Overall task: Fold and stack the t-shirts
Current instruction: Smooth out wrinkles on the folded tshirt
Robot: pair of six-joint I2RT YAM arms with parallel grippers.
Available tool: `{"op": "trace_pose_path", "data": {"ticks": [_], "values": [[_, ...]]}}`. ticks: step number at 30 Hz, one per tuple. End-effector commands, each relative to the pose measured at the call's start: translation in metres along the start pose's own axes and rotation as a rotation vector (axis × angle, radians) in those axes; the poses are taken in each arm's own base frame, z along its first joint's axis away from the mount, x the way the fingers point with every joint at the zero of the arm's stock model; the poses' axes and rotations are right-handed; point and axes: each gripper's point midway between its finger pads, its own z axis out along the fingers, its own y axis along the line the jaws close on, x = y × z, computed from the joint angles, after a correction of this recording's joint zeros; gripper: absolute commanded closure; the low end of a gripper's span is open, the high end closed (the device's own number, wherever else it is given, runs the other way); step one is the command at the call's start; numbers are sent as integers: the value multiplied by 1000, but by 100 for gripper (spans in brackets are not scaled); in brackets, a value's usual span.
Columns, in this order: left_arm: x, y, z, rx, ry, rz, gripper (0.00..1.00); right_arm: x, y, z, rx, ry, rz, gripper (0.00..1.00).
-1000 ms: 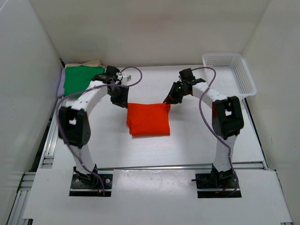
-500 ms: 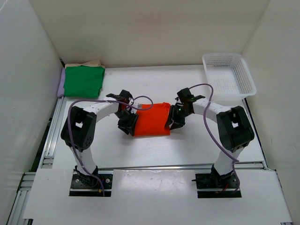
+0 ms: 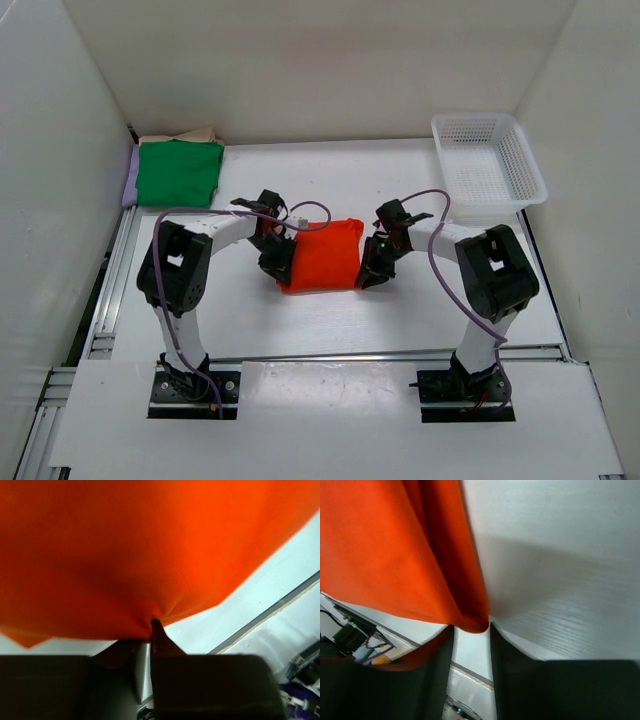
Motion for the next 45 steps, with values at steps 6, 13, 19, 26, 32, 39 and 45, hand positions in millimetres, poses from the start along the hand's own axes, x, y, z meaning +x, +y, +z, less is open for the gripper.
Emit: {"op": "trace_pose_path", "data": {"ticks": [6, 13, 19, 26, 32, 39, 45], "values": [[2, -1, -10, 27, 13, -28, 90, -14, 19, -5, -56, -44, -22, 100], [7, 30, -48, -114, -7, -103, 90, 16, 4, -14, -49, -11, -44, 100], [23, 26, -44, -102, 38, -113, 89, 34, 5, -9, -76, 45, -58, 100], [36, 19, -53, -62, 90, -161, 53, 35, 15, -15, -85, 60, -89, 69], [7, 26, -93, -86, -8, -183, 53, 21, 20, -46, -11, -36, -143, 68], [-36, 19, -80, -115, -104, -62, 62, -24, 55, -65, 13, -193, -132, 89], [-48, 35, -39, -102, -37, -80, 66, -35, 64, -23, -17, -98, -53, 99]]}}
